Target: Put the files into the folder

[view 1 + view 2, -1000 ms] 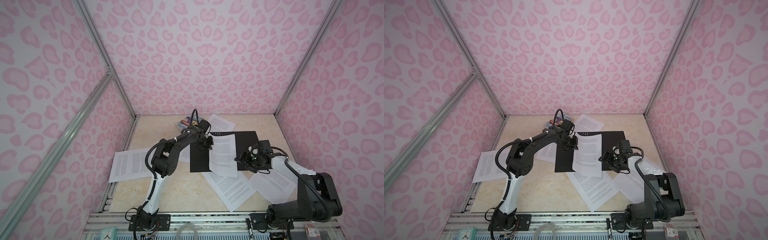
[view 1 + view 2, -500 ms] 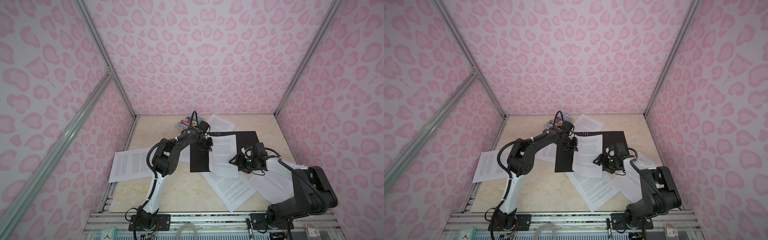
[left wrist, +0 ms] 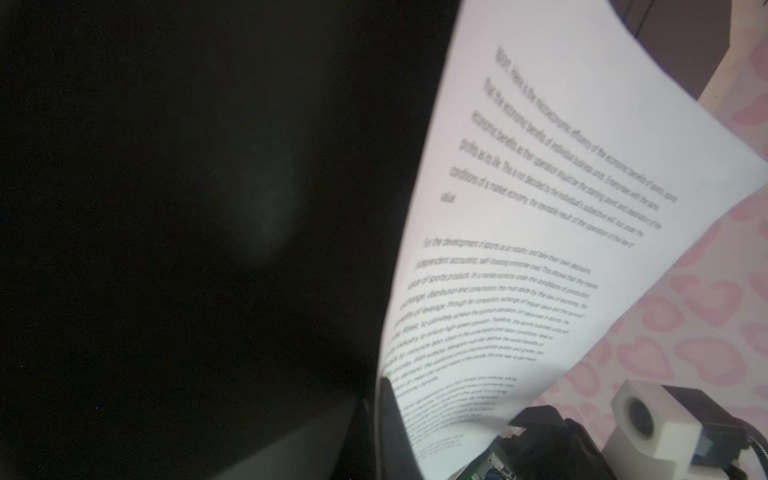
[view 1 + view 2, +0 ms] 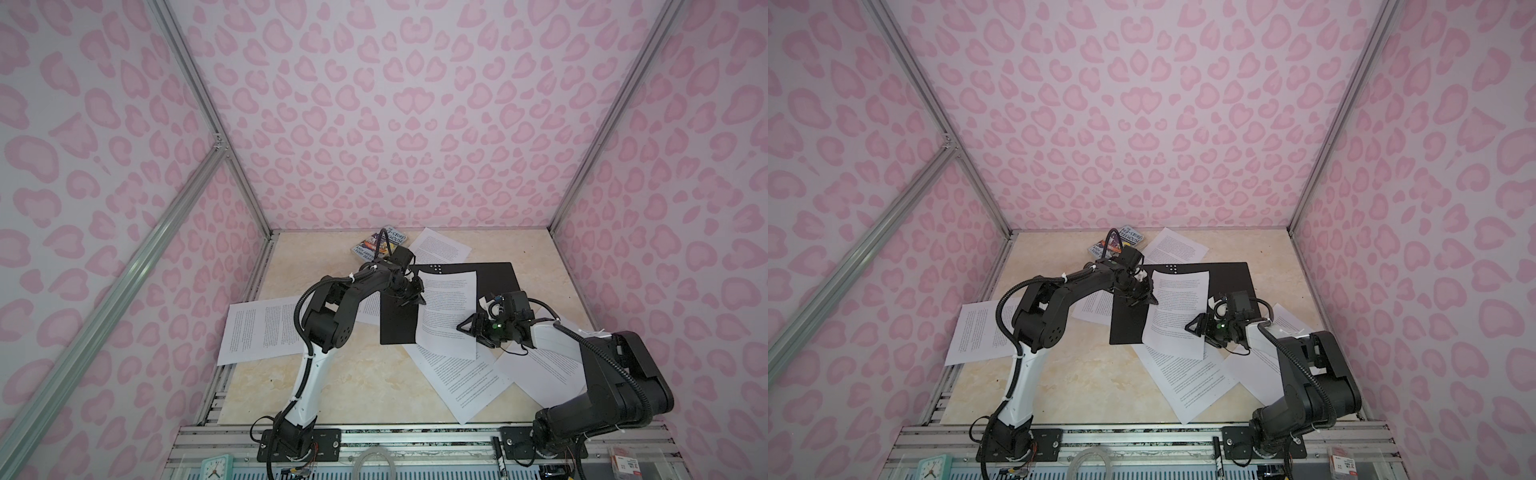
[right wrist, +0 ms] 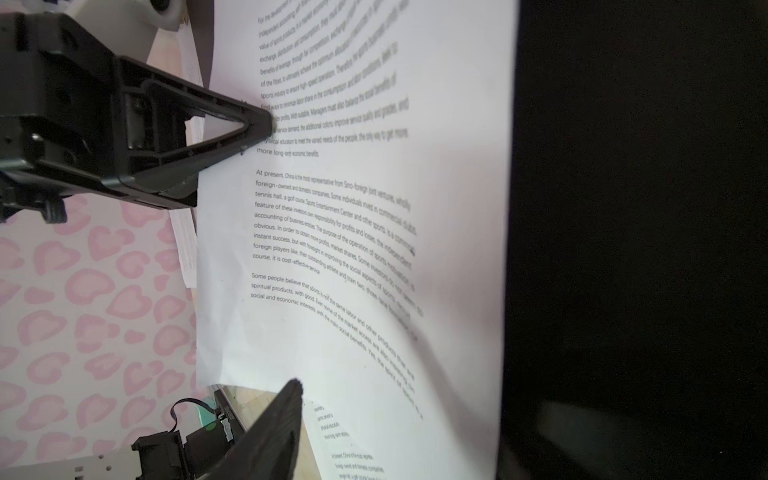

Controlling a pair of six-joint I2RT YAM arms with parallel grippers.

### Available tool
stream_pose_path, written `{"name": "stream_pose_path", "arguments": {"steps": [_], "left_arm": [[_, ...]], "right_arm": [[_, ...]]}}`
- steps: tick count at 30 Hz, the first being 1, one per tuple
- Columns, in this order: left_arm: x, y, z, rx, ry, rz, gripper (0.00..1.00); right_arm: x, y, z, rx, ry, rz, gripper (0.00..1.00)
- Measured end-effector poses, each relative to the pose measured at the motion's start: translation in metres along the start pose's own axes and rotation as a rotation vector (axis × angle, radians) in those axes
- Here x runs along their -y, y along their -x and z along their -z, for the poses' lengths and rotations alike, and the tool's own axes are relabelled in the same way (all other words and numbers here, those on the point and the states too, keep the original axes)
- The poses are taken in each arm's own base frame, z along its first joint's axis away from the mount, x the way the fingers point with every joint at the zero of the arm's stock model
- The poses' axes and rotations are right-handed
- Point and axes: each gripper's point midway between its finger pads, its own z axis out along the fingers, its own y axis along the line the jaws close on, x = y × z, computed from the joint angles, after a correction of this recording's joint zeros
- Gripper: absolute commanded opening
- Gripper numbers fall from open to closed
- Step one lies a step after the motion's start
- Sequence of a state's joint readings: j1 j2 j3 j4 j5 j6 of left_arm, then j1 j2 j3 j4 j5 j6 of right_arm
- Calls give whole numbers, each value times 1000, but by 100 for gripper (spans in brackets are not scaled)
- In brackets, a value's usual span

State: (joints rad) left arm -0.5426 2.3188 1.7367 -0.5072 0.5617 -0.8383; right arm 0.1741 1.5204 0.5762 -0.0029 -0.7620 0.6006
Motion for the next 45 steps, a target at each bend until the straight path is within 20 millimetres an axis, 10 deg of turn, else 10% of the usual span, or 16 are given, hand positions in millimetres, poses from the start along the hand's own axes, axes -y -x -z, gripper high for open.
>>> {"name": "stream_pose_path", "arguments": {"steps": [10, 14, 19, 23, 31, 37, 45], "left_arm": [[3, 0, -3, -10, -62, 22, 4], [4, 0, -1, -8, -72, 28, 6], [9, 2, 8, 12, -68, 12, 45], [19, 6, 25, 46, -75, -45, 98], [33, -16, 84, 144, -61, -197, 97], [50, -78, 180, 290, -144, -398, 97], [2, -124, 229, 542, -88, -613, 97]], "right_arm": [[3, -2, -3, 2, 6, -13, 38], [1, 1, 2, 17, -6, -19, 15], [-15, 22, 22, 64, -48, 31, 0], [-27, 39, 44, 96, -121, 94, 0], [-24, 72, 87, 146, -404, 178, 0], [11, 105, 110, 149, -721, 200, 0], [54, 133, 144, 169, -1062, 256, 0]]}}
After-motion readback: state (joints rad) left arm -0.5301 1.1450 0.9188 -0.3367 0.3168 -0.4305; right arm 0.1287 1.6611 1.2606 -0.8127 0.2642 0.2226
